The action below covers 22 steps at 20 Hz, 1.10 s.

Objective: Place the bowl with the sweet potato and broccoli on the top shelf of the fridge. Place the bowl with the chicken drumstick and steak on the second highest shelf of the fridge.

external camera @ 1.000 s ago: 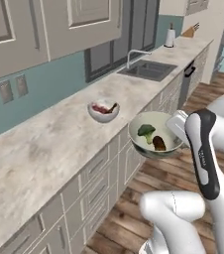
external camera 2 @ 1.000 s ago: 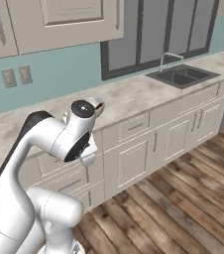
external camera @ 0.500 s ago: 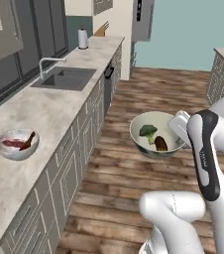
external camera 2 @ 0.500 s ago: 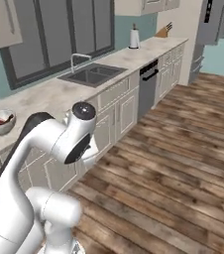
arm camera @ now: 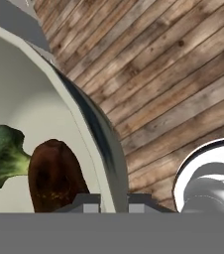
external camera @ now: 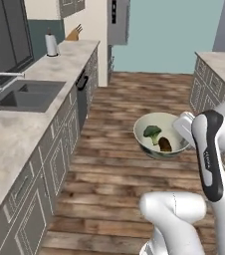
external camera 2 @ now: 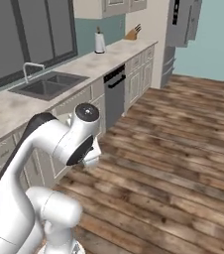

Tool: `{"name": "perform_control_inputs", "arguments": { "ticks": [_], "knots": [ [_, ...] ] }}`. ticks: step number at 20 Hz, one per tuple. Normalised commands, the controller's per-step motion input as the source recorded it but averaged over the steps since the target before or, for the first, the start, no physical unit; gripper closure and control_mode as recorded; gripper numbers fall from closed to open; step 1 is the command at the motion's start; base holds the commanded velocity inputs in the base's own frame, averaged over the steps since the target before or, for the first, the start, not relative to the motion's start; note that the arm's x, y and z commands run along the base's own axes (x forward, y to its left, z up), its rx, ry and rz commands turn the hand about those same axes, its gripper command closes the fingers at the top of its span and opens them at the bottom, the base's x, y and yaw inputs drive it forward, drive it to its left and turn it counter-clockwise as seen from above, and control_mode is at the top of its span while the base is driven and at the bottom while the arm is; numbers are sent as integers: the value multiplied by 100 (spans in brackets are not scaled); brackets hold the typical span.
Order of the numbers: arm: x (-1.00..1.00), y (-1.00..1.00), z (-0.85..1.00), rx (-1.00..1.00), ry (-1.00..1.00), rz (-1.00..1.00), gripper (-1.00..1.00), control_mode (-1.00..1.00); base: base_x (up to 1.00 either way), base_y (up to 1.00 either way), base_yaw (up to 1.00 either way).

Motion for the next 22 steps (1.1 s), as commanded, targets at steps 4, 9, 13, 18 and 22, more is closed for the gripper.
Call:
{"name": "perform_control_inputs", "arguments": {
  "ticks": [4,9,13,18,22],
  "knots": [
    [0,0,0,0,0,0,100,100,100,-83,-4],
    [0,0,0,0,0,0,100,100,100,-77,-9],
    [0,0,0,0,0,0,100,100,100,-74,-8],
    [0,0,0,0,0,0,100,100,100,-72,-5],
    [0,0,0,0,0,0,100,100,100,-62,-10]
  ]
}}
